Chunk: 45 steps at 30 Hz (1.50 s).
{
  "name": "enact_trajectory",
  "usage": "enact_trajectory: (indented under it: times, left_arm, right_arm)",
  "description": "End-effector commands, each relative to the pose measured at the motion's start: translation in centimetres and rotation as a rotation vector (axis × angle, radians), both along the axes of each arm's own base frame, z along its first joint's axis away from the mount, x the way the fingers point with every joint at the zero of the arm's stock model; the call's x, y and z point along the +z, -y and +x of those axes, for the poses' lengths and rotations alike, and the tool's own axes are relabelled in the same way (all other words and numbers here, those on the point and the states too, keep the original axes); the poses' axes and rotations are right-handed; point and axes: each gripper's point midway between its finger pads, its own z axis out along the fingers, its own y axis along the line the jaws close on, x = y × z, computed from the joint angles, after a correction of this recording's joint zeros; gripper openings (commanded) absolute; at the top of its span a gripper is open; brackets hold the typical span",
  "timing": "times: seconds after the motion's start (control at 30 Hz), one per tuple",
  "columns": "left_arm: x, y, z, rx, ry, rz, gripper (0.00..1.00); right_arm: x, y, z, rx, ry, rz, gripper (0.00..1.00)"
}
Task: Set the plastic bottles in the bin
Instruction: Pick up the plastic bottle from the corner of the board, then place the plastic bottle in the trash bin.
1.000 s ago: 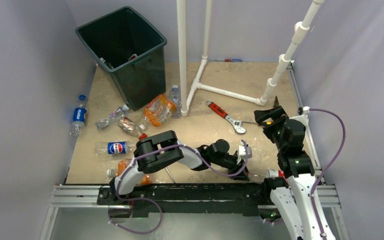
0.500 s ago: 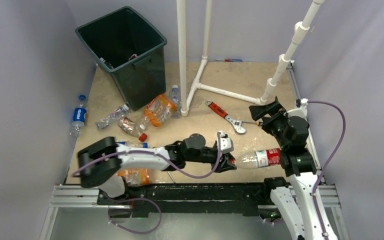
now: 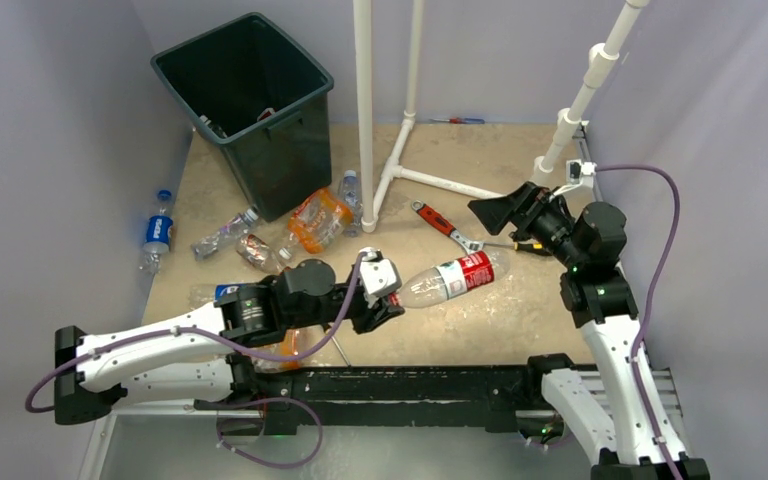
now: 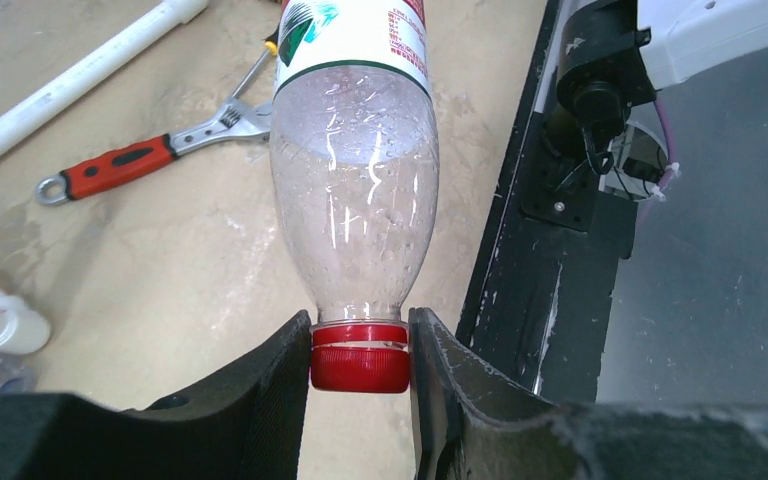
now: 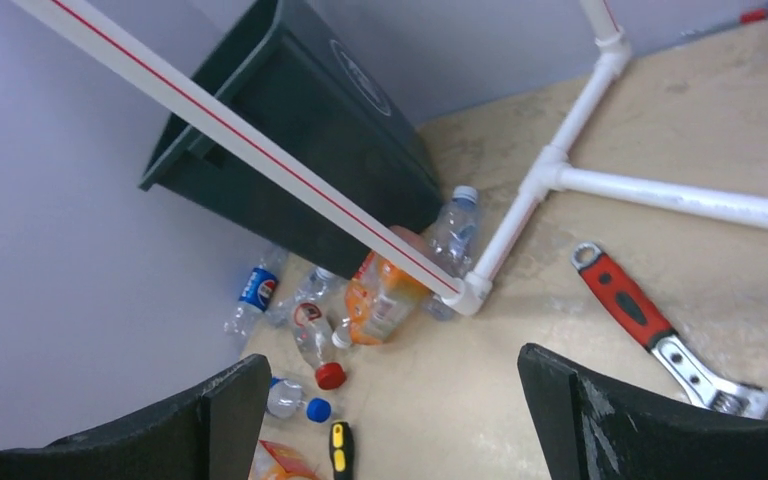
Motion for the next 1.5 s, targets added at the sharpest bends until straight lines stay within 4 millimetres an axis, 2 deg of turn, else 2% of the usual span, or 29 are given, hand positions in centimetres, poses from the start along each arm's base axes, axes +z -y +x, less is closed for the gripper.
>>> enact_trajectory:
  times: [0.0,0.2,0.43,0.53,0.77,0.97,1.07,1.2,1.33,1.47]
  left_arm:
    - [0.9,-2.6,0.0,0.025,0.033,0.092,0.0]
    - [1.9,-3.8,1.1,0.062,0.103,0.138,0.0]
    - [3.2,-5.2,1.9,0.097,0.175,0.157,0.0]
    - [4.2,-5.0,1.5,0.069,0.184,0.141,0.0]
    - [2.0,-4.2,0.1,-0.034,0.158,0.178,0.0]
    - [2.1,-3.8,-1.8,-0.133,0.091,0.205,0.0]
    - [2.6,-4.2,-2.4,-0.156,0.093,0.187,0.0]
    - [3.3,-5.3,-2.7,-0.163,0.118,0.175,0.0]
    - [3.7,-6.0,-3.4,-0.185,0.128,0.139,0.0]
    - [3.1,-6.5,-4.3,-0.216,0.108,0.127,0.0]
  right_arm:
    - [4.4,-2.3,-1.2,0.157,0.157,0.004,0.99]
    - [4.7,-4.0,-2.1,0.248,0.186,0.035,0.99]
    - [3.8,-6.3,-3.2,0.383,0.213,-0.009,0.99]
    - [3.3,-7.1,-3.8,0.428,0.237,-0.003,0.99]
    - [3.5,-6.7,-6.2,0.431,0.335,-0.021,0.99]
    - [4.2,-7.2,-8.6,0.536,0.416,-0.043,0.99]
    - [4.0,-8.0,-9.8,0.63,0.429,-0.044,0.99]
    - [3.0,-10.4,-11.1,0.741,0.398,-0.113,0.99]
    - [1.9,-12.0,-11.1,0.763,0.371,-0.219,0.99]
    - [1.7,-12.8,-11.7,0.81,0.394,-0.242,0.99]
